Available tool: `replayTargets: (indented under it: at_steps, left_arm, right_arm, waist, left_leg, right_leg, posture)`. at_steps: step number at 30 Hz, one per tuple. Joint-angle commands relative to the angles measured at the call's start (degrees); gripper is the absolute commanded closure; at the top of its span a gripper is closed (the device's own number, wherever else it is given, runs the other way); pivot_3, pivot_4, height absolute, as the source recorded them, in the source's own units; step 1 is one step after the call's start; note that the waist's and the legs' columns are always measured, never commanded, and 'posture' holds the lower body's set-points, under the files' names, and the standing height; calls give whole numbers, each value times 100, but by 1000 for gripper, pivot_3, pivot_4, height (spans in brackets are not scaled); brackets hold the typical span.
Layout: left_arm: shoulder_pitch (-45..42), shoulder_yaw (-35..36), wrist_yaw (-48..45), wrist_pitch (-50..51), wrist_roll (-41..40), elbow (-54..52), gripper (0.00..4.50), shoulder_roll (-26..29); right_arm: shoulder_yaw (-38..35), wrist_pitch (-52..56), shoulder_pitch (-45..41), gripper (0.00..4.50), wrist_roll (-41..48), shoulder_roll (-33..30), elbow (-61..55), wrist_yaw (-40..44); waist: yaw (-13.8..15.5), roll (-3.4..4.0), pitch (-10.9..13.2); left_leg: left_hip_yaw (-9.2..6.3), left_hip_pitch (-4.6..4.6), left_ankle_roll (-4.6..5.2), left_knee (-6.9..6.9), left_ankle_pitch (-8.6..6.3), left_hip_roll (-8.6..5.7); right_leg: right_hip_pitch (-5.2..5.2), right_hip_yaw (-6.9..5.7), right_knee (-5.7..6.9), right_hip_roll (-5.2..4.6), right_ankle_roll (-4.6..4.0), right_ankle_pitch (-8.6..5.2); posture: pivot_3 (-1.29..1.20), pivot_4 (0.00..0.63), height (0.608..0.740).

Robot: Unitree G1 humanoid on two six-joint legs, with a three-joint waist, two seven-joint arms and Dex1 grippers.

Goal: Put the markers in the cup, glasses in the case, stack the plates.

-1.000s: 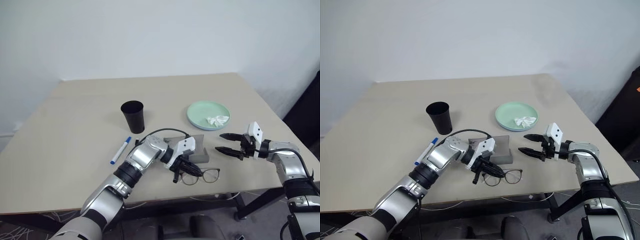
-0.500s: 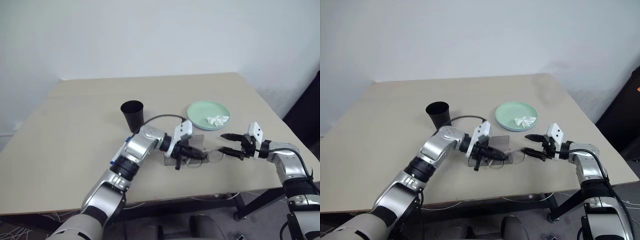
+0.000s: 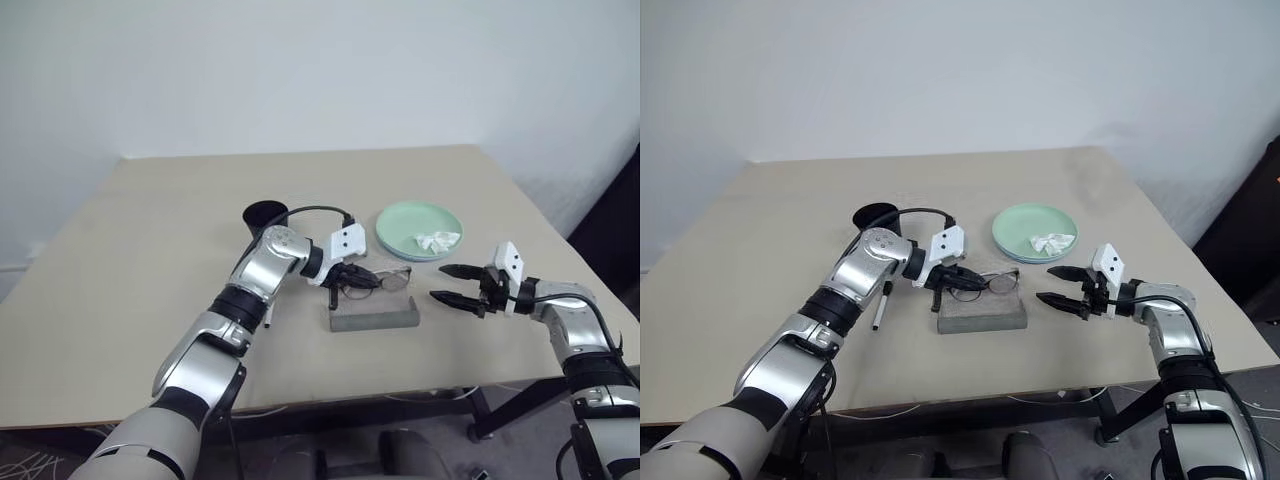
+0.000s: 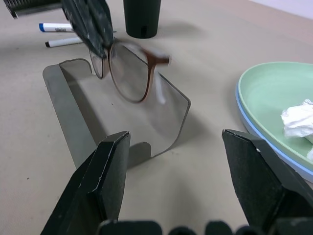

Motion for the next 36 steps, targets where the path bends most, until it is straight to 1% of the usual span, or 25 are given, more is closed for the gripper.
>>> replayTargets:
  at_steps: [1,10,16,26,32,36]
  left_arm:
    - [-60,-24,-163,-161,54,-14,4461,-42]
    - [42,-204,-400,-243,270,217,4461,-127]
    - [130,-227,-637,-95,234,220,4461,-119]
    - [117,58,-942,579,-122,155,4461,-142]
    - [154,-47,-872,471,77,332,4461,-134]
    - [157,-181,-734,152,308,554,4461,-150]
  right_arm:
    - [-66,-78,-78,1238,1,-39,-152,-21]
    - [-64,-39,-20,1238,10,-44,-243,-54]
    - [-52,-30,1,1238,7,-51,-261,-67]
    - [-42,-72,-30,1238,-14,-40,-171,-59]
    - [-35,-107,-68,1238,-30,-20,-97,-57]
    - [-37,-129,-101,1238,-50,0,-51,-55]
  waist:
    - [-1,0,0]
    - [-3,0,0]
    - [-3,0,0]
    - [-2,-1,0]
    - [-3,-1,0]
    - [-3,-1,-1]
  left_leg:
    - [1,0,0,0,0,0]
    - [0,2,0,0,0,2]
    - [-1,3,0,0,0,2]
    - [-3,3,0,0,0,3]
    - [-2,4,0,0,0,2]
    - [-2,6,0,0,0,3]
  right_leg:
    - [0,0,0,0,0,0]
    - [0,0,2,1,0,0]
    - [1,0,2,0,0,0]
    - [0,0,4,1,0,0]
    - [0,0,3,1,0,0]
    - [1,0,5,1,0,0]
  posture:
    - [0,0,740]
    - [0,0,740]
    - [0,0,740]
    - [0,0,740]
    - [0,0,740]
    - [0,0,740]
